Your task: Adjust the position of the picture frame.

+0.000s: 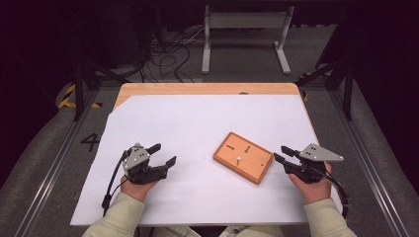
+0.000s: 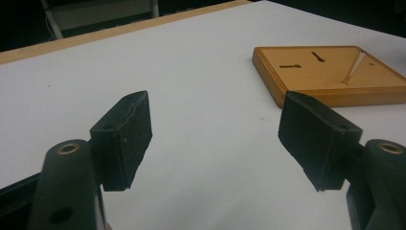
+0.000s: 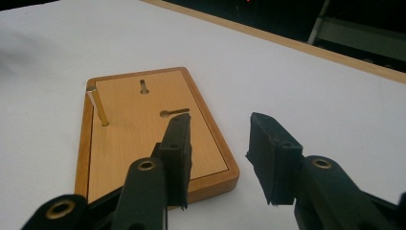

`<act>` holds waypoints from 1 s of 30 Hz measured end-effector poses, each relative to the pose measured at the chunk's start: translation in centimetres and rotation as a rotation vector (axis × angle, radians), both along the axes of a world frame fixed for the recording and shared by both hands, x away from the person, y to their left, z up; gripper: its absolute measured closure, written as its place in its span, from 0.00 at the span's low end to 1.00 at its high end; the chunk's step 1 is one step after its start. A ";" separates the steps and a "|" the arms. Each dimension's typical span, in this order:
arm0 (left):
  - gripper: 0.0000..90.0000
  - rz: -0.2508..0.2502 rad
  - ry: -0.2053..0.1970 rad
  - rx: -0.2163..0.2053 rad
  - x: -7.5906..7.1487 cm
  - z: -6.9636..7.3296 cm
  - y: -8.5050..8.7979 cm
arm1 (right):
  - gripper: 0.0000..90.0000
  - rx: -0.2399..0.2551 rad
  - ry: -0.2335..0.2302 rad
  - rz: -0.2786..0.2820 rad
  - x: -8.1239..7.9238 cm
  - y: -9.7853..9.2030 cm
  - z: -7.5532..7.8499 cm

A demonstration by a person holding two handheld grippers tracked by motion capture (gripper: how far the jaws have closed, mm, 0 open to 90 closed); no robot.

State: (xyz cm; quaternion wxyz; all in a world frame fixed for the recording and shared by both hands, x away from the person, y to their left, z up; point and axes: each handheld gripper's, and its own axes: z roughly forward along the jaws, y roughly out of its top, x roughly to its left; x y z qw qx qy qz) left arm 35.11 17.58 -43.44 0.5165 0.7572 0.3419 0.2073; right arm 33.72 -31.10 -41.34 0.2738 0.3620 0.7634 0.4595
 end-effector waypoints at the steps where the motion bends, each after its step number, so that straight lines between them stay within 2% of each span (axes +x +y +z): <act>1: 0.30 -0.001 0.000 -0.001 0.0 0.0 0.0 | 0.67 -0.001 0.000 -0.005 -0.1 0.0 0.1; 13: 0.32 -0.004 0.004 0.003 0.1 0.1 -0.1 | 0.68 0.001 0.006 -0.041 -0.1 -0.4 0.5; 20: 0.33 -0.010 0.008 0.008 0.1 0.0 -0.2 | 0.73 0.002 0.019 -0.057 0.2 -0.5 0.6; 25: 0.33 -0.008 0.012 0.018 0.2 -0.1 -0.3 | 0.86 -0.012 0.044 -0.077 0.7 -0.7 0.7; 28: 0.33 -0.006 0.013 0.023 0.2 -0.1 -0.3 | 0.97 -0.018 0.066 -0.091 0.9 -1.0 0.8; 30: 0.34 -0.004 0.015 0.024 0.2 -0.1 -0.3 | 1.00 -0.022 0.075 -0.094 1.1 -1.1 0.9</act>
